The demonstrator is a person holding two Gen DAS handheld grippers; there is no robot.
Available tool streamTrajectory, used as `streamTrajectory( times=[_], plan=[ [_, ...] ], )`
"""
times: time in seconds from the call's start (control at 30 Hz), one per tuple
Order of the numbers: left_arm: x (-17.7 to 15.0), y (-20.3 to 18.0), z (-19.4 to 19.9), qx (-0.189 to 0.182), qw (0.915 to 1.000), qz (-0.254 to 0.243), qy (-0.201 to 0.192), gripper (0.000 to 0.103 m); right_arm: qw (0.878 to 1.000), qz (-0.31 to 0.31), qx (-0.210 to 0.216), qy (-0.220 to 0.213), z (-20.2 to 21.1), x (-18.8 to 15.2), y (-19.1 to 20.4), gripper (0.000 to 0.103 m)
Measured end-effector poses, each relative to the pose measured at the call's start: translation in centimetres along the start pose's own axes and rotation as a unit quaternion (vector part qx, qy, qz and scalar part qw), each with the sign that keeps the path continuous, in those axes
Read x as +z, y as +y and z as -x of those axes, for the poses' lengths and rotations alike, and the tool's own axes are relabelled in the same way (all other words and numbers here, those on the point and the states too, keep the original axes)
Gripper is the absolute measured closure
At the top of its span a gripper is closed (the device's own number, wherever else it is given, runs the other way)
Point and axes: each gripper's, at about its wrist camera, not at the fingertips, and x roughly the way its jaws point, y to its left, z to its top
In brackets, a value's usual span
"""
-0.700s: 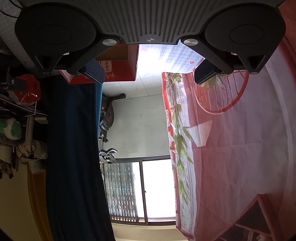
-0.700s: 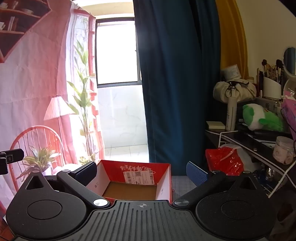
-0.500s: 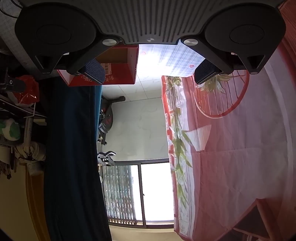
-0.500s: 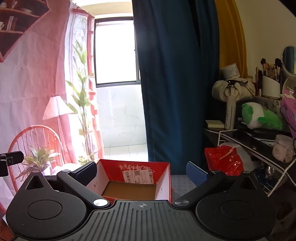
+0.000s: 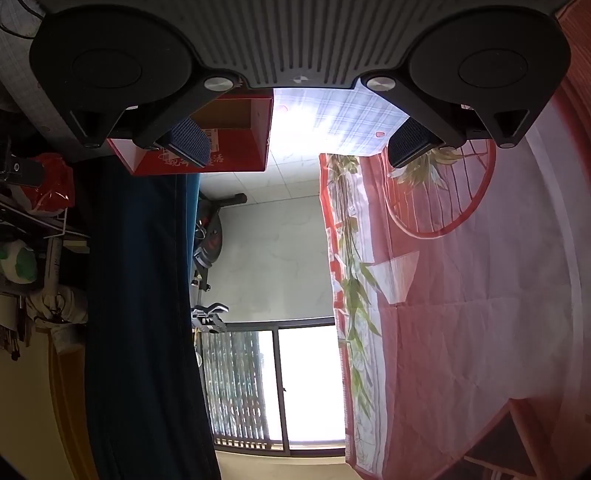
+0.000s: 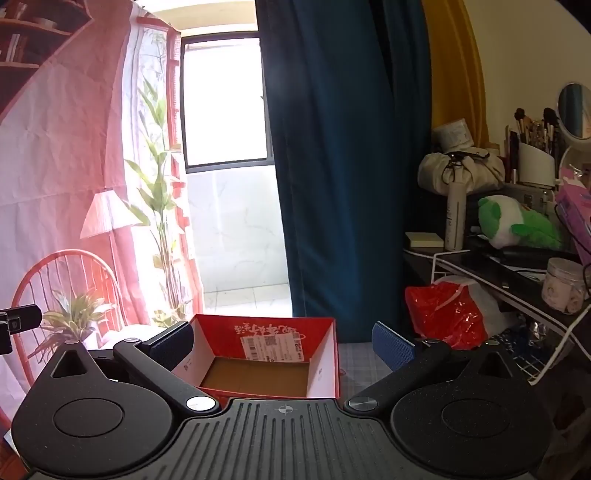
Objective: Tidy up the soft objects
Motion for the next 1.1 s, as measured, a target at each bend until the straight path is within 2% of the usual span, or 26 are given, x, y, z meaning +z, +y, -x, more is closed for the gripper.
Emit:
streamTrajectory(
  times=[1.1],
  plan=[
    [-0.2, -0.2, -0.25, -0.004, 1.0, -0.008, -0.001, 0.0, 1.0, 0.003, 0.001, 0.0, 0.02, -0.17, -0.03, 0.0]
  ],
)
